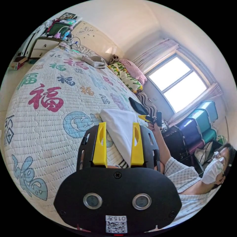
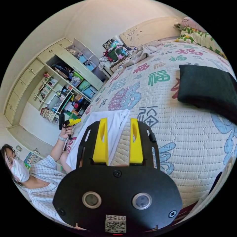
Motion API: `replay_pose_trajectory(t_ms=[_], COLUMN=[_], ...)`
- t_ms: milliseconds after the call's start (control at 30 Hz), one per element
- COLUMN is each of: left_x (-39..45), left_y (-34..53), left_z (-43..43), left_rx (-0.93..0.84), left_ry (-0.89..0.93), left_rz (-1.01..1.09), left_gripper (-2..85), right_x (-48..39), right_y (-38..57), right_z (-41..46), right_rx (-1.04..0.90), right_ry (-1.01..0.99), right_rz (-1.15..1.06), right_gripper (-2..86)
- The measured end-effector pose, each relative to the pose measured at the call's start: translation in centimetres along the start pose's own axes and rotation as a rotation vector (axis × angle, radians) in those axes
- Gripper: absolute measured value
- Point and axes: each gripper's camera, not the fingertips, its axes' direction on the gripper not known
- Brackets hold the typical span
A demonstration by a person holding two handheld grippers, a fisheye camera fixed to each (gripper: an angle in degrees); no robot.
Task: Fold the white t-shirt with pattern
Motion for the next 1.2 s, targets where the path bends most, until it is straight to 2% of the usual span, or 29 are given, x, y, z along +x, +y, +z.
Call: replay_pose_trajectory(t_ms=[67,167,433,533,667,833,933,1033,1200], left_x=[-2.7,-4.9,-5.6,-5.9,-4.5,-0.1,3.1,5.7,8.5], left_y=[-3.2,-6.3,-7.4,-6.0,-3.3,-1.9,0.4,4.9,13.4], left_z=[1.8,4.3,7.6,7.9,4.3,1.3,0.9,1.6,1.1], left_rx=[-0.028,-0.062,-0.114,-0.152,-0.028,0.028,0.070,0.081,0.037], left_ry=[0.048,0.060,0.079,0.133,0.206,0.057,-0.049,-0.093,-0.043], left_rz=[-0.087,-0.146,-0.085,-0.077,0.021,0.202,0.325,0.459,0.626], left_gripper=[15.3,15.4,10.2,4.0,1.4,1.0,1.0,1.1,1.2], right_x=[0.9,1.4,2.9,2.2,-0.1,-4.9,-6.5,-7.7,-10.4], right_y=[-1.9,-3.9,-5.3,-4.6,-3.1,-1.9,0.7,5.4,14.3], right_z=[1.0,1.0,-0.6,-0.8,-3.4,-5.7,-7.5,-9.1,-10.9], right_rx=[-0.063,-0.119,-0.150,-0.167,-0.047,0.030,0.076,0.068,-0.006], right_ry=[-0.061,-0.050,-0.148,-0.155,-0.226,-0.118,-0.118,-0.111,-0.113], right_rz=[0.001,-0.007,-0.005,-0.023,-0.070,-0.172,-0.202,-0.258,-0.400], right_gripper=[13.6,12.7,9.3,5.8,4.3,4.2,4.3,4.3,4.4])
